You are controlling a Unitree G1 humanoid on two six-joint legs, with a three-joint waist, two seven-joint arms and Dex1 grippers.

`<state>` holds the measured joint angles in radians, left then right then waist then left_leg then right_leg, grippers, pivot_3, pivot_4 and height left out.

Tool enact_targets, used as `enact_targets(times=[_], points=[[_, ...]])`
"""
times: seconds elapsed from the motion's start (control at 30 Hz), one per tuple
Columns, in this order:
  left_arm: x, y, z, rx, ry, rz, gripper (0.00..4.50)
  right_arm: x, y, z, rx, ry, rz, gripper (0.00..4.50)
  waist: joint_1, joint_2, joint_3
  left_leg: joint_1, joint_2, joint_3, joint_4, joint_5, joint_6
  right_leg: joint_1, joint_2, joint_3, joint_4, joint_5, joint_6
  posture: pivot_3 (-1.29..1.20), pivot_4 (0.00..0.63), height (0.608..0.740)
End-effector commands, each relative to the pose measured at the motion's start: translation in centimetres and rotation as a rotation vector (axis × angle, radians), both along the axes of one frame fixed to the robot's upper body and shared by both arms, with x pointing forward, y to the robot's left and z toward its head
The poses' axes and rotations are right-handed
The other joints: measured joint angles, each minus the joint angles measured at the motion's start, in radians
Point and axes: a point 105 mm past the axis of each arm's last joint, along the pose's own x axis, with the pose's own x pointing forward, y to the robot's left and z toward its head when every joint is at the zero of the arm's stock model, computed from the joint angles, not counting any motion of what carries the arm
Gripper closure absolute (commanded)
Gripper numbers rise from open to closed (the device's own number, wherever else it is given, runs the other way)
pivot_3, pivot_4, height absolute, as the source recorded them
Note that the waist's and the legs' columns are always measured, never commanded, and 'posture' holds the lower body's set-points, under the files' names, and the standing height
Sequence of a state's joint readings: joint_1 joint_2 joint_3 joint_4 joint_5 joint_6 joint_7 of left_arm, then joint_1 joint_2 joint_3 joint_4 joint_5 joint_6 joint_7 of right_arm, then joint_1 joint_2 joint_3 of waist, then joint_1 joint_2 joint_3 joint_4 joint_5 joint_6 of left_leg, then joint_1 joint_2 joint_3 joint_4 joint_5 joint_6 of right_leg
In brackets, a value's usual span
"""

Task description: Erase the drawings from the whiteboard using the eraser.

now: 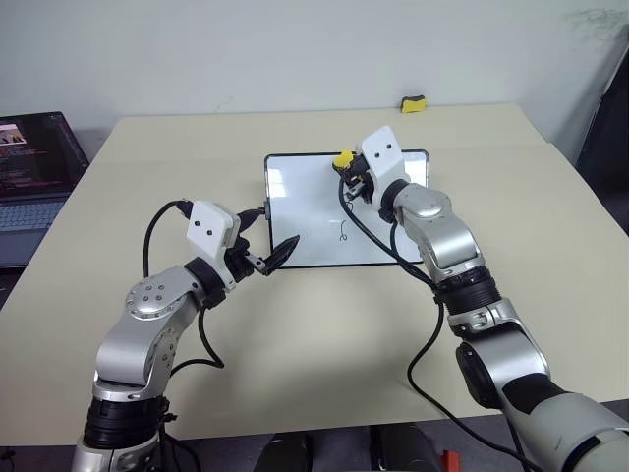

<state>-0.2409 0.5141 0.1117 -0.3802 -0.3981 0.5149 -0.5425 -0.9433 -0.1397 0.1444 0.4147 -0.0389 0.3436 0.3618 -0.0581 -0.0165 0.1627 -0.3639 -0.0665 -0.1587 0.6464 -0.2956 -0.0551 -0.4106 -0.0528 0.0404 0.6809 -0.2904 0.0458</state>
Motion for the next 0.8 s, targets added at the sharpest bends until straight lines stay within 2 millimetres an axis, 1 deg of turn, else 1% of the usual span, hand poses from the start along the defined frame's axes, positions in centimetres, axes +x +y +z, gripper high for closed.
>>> enact_targets(times=[0.03,0.23,0.47,0.57,0.7,0.8], points=[[-0.4,-0.4,1.1,0.007,-0.046,-0.019,0.0,0.4,-0.3,1.6,-0.031,-0.082,-0.019,3.41,0.0,0.0,0.0,0.0,0.0,0.0,0.0,0.0,0.0,0.0,0.0,0.0,0.0,0.0,0.0,0.0,0.15,0.74],[-0.5,-0.4,1.1,0.004,-0.044,-0.018,0.0,1.0,-1.0,1.0,-0.073,-0.082,-0.048,3.41,-0.001,0.0,0.0,0.0,0.0,0.0,0.0,0.0,0.0,0.0,0.0,0.0,0.0,0.0,0.0,0.0,0.15,0.74],[-0.5,-0.3,1.1,0.001,-0.047,-0.014,0.0,1.1,-1.1,0.6,-0.072,-0.073,-0.057,3.41,0.0,0.0,0.0,0.0,0.0,0.0,0.001,0.0,0.0,0.0,0.0,0.0,0.001,0.0,0.0,0.0,0.15,0.74],[-0.5,-0.3,1.1,0.001,-0.047,-0.014,0.0,1.0,-1.0,0.3,-0.078,-0.062,-0.05,3.41,0.0,0.0,0.0,0.0,0.0,0.0,0.001,0.0,0.0,0.0,0.0,0.0,0.001,0.0,0.0,0.0,0.15,0.74],[-0.5,-0.3,1.2,0.001,-0.048,-0.015,0.0,0.5,-0.8,-0.8,-0.093,-0.027,-0.031,3.41,0.0,0.0,0.0,0.0,0.0,0.0,0.001,0.0,0.0,0.001,0.0,0.0,0.001,0.0,0.0,0.0,0.15,0.74],[-0.5,-0.3,1.1,0.001,-0.047,-0.016,0.0,0.2,-0.8,-1.2,-0.099,-0.013,-0.026,3.41,0.0,0.0,0.0,0.0,0.0,0.0,0.001,0.0,0.0,0.001,0.0,0.0,0.001,0.0,0.0,0.0,0.15,0.74]])
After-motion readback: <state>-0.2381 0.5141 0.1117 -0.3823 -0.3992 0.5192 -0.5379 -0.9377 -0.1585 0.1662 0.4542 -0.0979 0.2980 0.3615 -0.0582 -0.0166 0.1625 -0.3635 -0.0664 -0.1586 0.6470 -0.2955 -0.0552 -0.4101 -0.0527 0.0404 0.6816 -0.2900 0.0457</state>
